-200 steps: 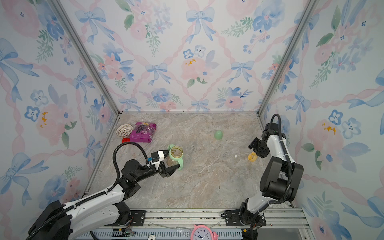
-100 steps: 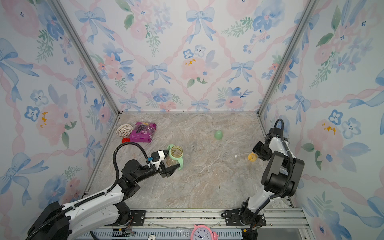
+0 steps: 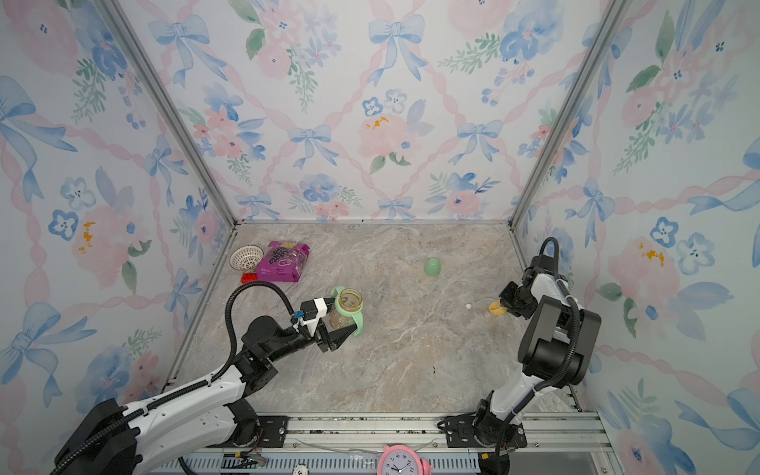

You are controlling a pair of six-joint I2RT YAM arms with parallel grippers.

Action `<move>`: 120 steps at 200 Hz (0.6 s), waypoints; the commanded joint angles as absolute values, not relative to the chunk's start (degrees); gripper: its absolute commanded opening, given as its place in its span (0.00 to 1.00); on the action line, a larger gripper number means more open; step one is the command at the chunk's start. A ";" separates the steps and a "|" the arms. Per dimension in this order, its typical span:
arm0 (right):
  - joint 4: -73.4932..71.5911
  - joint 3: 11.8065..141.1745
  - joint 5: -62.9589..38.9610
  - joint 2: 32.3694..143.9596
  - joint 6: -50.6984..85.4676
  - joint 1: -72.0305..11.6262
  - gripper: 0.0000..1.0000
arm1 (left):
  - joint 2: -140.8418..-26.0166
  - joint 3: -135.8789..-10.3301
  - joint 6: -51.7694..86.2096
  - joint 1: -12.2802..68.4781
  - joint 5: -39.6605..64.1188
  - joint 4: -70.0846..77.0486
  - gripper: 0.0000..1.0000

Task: Assemble the baby bottles
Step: Pick up the nipple from the center of the board.

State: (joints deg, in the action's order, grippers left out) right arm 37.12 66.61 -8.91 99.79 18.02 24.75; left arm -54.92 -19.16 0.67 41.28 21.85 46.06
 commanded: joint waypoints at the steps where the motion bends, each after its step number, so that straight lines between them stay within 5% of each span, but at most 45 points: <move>1: 37.52 66.04 -8.12 100.04 17.01 24.14 0.19 | -54.89 -19.16 0.46 41.62 21.54 47.15 0.24; 73: 43.99 70.65 -0.92 97.08 11.16 13.99 0.00 | -55.19 -19.28 0.38 41.57 21.28 46.93 0.23; 120: 49.57 75.01 11.46 90.80 7.56 3.53 0.00 | -56.48 -19.77 0.49 41.75 21.47 46.85 0.22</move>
